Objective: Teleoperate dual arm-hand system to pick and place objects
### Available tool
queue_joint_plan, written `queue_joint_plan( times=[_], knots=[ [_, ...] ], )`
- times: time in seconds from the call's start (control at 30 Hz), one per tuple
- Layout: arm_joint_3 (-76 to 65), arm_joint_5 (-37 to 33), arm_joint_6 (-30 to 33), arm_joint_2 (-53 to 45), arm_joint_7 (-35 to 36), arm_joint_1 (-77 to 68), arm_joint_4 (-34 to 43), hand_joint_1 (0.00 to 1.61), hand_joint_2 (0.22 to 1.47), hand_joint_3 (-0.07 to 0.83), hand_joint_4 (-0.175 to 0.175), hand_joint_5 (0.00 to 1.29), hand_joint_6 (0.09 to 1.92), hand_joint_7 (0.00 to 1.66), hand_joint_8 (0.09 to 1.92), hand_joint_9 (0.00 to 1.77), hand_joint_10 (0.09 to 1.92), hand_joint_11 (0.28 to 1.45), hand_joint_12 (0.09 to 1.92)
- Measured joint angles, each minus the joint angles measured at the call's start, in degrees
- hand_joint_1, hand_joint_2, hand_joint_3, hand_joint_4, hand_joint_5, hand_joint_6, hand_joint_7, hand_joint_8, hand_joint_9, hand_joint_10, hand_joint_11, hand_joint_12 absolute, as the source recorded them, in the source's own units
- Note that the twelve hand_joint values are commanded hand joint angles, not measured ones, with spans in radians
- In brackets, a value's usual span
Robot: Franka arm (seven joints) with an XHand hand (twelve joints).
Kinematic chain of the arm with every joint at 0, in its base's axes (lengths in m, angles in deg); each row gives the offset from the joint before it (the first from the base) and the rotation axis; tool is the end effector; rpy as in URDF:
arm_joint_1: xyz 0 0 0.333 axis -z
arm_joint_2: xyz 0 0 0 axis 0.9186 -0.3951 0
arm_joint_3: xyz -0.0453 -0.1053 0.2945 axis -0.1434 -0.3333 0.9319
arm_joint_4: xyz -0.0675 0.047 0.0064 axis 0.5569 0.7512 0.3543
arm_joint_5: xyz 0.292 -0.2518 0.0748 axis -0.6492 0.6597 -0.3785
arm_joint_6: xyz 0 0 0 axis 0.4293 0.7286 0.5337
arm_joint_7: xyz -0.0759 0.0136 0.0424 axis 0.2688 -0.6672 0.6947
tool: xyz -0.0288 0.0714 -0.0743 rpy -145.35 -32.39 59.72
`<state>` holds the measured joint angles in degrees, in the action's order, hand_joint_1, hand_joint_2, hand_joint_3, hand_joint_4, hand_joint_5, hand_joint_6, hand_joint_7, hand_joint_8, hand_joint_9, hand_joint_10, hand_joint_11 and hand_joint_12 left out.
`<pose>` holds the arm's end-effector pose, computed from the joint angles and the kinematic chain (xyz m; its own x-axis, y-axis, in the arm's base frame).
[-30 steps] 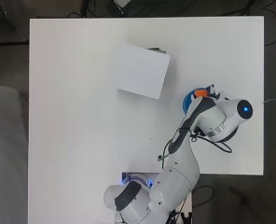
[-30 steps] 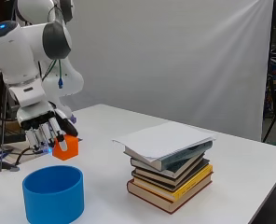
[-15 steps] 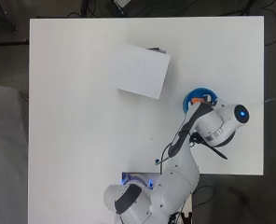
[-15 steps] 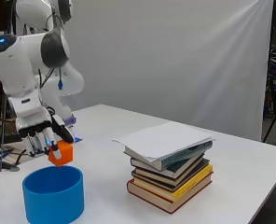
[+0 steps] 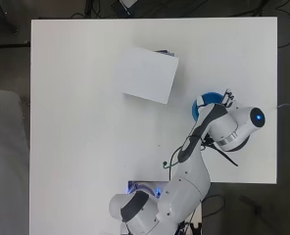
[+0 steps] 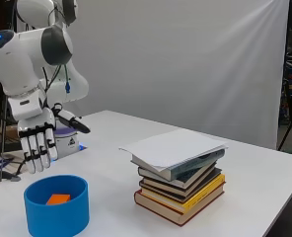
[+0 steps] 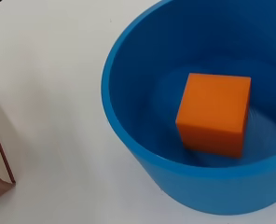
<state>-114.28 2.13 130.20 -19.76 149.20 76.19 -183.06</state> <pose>0.3558 -0.3484 0.3986 0.9853 0.1698 -0.0172 0.1514 -0.9163 -0.3708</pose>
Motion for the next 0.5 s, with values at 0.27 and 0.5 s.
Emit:
queue_joint_plan(
  times=[0.27, 0.5],
  knots=[
    [2.8, 2.0, -0.6, 5.9, -0.9, -1.6, 2.5, 0.0, 0.91, 0.011, 0.007, 0.1, 0.09, 0.27, 0.09, 0.38, 0.09, 0.4, 0.09],
    [8.6, 7.3, -4.0, 6.1, -4.1, -1.8, 11.2, 0.0, 0.95, 0.009, 0.03, 0.16, 0.09, 0.25, 0.09, 0.39, 0.09, 0.4, 0.09]
  ],
)
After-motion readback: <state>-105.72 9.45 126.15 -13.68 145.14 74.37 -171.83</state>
